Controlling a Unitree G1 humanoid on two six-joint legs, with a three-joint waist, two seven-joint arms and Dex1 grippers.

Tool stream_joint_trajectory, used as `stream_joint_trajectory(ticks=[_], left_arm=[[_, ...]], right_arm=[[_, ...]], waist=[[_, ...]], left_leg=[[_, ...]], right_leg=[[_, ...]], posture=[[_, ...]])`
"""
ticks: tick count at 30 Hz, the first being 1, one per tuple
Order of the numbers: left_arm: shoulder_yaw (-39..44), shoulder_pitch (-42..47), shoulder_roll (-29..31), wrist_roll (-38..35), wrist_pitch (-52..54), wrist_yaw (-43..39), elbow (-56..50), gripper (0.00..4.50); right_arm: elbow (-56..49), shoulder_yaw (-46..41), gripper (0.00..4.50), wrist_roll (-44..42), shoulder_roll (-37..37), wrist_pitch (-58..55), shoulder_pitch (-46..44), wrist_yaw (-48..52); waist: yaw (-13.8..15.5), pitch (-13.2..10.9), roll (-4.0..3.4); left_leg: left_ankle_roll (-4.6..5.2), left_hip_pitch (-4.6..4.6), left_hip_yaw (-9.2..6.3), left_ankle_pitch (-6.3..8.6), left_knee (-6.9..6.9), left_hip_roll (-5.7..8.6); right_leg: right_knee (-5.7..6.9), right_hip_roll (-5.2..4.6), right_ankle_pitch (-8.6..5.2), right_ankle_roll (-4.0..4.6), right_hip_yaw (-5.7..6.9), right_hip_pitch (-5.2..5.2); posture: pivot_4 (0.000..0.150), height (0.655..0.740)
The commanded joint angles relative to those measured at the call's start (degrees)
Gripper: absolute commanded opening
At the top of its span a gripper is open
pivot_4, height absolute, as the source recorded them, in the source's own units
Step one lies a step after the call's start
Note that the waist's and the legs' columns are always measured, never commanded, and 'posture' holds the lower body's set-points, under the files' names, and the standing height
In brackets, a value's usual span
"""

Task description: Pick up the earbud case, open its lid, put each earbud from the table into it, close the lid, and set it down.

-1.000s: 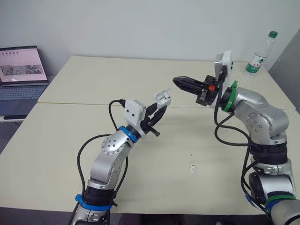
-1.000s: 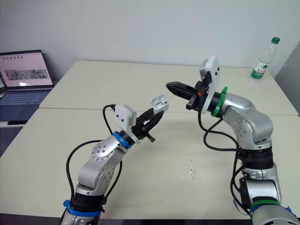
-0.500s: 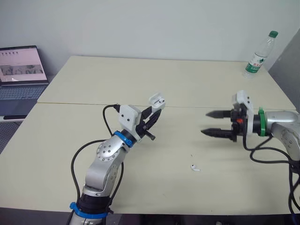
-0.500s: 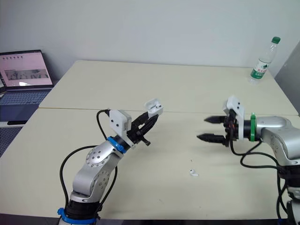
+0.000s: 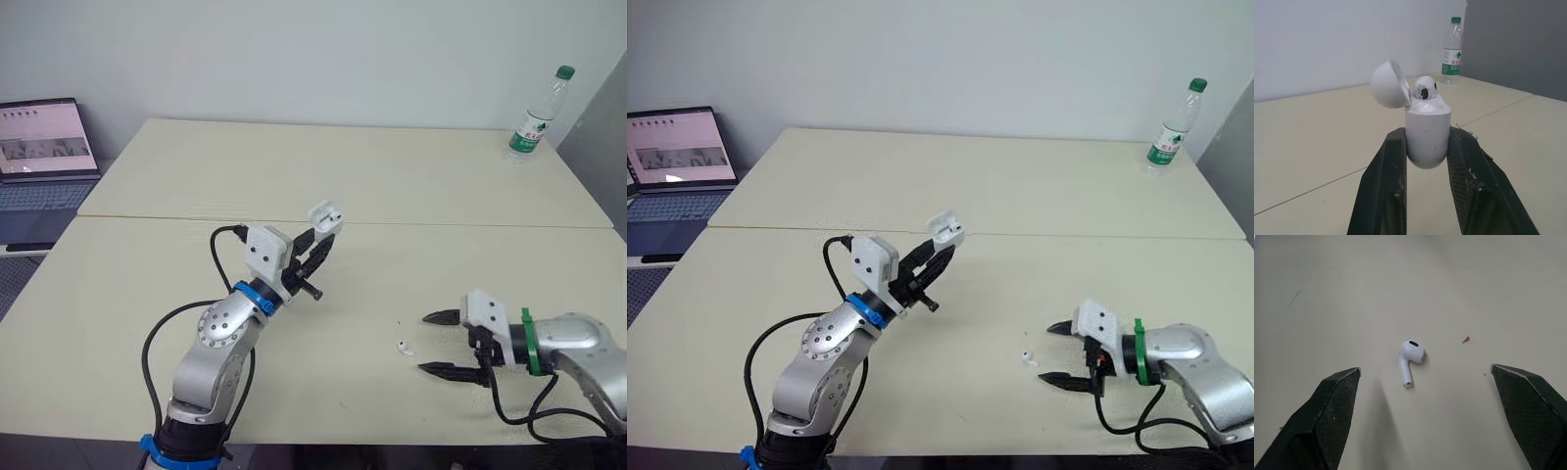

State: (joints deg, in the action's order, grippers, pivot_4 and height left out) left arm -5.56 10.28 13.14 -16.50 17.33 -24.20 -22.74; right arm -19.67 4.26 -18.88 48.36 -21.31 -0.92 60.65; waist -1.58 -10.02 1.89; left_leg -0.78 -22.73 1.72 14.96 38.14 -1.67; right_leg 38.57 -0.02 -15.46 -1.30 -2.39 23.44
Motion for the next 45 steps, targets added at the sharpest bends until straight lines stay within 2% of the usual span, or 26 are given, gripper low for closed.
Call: stream_joint_trajectory(ticks=[1,10,11,14,22,23,27,31,35,39,42,45], left_arm=[[0.1,0.5,0.0,-0.1,-0.2,0.4,-3.0,0.79],[-0.2,0.2,0.3,-0.1,0.3,0.4,-3.9,0.79],[-0.2,0.2,0.3,-0.1,0.4,0.4,-4.0,0.79],[-0.2,0.3,0.3,-0.1,0.7,0.3,-4.2,0.79],[-0.3,0.5,0.2,-0.1,0.7,0.3,-4.0,0.79],[-0.3,0.6,0.1,-0.1,0.7,0.4,-3.9,0.79],[-0.6,0.6,-0.3,0.1,0.5,0.6,-3.8,0.79],[-0.6,0.5,-0.5,0.2,0.3,0.6,-3.6,0.79],[-0.6,0.0,-0.6,0.2,-0.6,0.5,-2.9,0.79],[-0.9,0.0,-1.5,0.6,-1.5,0.8,-2.0,0.79],[-1.3,0.2,-2.4,1.1,-2.1,1.3,-1.4,0.79],[-1.5,0.1,-2.8,1.6,-2.3,1.6,-1.5,0.79]], right_arm=[[-0.3,1.0,4.46,1.9,-1.4,3.9,-0.1,-1.0],[1.8,4.2,4.46,5.8,-3.7,9.7,1.0,-1.0],[2.9,4.8,4.3,7.3,-3.9,10.6,1.0,-1.8],[5.2,6.2,3.54,9.8,-4.7,12.0,0.6,-3.1],[6.9,7.9,0.61,11.8,-5.6,10.8,-1.1,-4.0],[6.9,8.0,0.39,11.9,-5.6,10.3,-1.4,-4.0],[6.6,6.8,0.4,10.8,-3.9,9.1,-2.6,-2.4],[8.6,2.1,0.4,8.8,3.5,11.4,-3.7,3.4],[21.6,-2.4,0.4,10.2,15.5,22.1,-6.0,12.1],[37.2,-0.5,0.4,16.4,23.5,35.1,-7.4,16.9],[46.8,1.9,0.4,21.9,25.5,41.4,-8.5,15.9],[50.7,3.4,0.4,25.1,25.1,43.7,-10.2,14.5]], waist=[[0.0,0.0,0.0],[0.1,0.0,0.01],[0.1,0.0,0.01],[0.0,0.0,0.01],[0.0,0.1,0.12],[0.0,0.1,0.13],[0.0,0.1,0.14],[0.2,0.1,0.14],[0.7,0.1,0.15],[0.7,0.1,0.16],[0.7,0.1,0.15],[0.3,0.1,0.13]], left_leg=[[0.0,0.0,0.0,0.0,0.0,0.01],[0.0,0.0,-0.02,0.0,0.0,0.0],[0.0,0.0,0.0,0.0,0.0,0.0],[0.0,0.04,-0.01,0.0,0.0,0.0],[0.0,0.32,0.03,0.0,0.0,-0.02],[0.0,0.32,0.03,0.0,0.0,-0.02],[0.0,0.32,0.04,0.0,0.0,-0.01],[0.01,0.29,0.06,0.0,0.01,0.07],[0.03,0.24,0.11,0.01,0.05,0.2],[0.04,0.27,0.12,0.01,-0.02,0.07],[0.04,0.31,0.09,0.01,-0.06,0.02],[0.03,0.42,0.19,0.01,-0.05,0.03]], right_leg=[[0.0,0.0,0.0,0.0,0.0,0.0],[0.0,-0.01,0.0,0.01,0.01,-0.01],[0.0,-0.01,0.01,0.01,0.0,-0.01],[0.01,-0.01,0.01,0.02,0.0,-0.03],[0.04,0.0,0.0,0.01,-0.05,-0.25],[0.04,0.0,0.0,0.01,-0.05,-0.25],[0.05,-0.01,0.01,0.02,-0.06,-0.25],[0.04,-0.02,0.03,0.06,-0.07,-0.24],[0.0,-0.03,0.1,0.12,-0.07,-0.25],[-0.03,-0.03,0.1,0.19,-0.07,-0.25],[0.02,-0.03,0.06,0.29,-0.05,-0.24],[0.12,-0.03,0.05,0.3,-0.17,-0.26]], posture=[[0.15,0.74],[0.15,0.74],[0.15,0.74],[0.15,0.74],[0.15,0.74],[0.15,0.74],[0.15,0.74],[0.15,0.74],[0.15,0.74],[0.15,0.74],[0.15,0.74],[0.15,0.74]])
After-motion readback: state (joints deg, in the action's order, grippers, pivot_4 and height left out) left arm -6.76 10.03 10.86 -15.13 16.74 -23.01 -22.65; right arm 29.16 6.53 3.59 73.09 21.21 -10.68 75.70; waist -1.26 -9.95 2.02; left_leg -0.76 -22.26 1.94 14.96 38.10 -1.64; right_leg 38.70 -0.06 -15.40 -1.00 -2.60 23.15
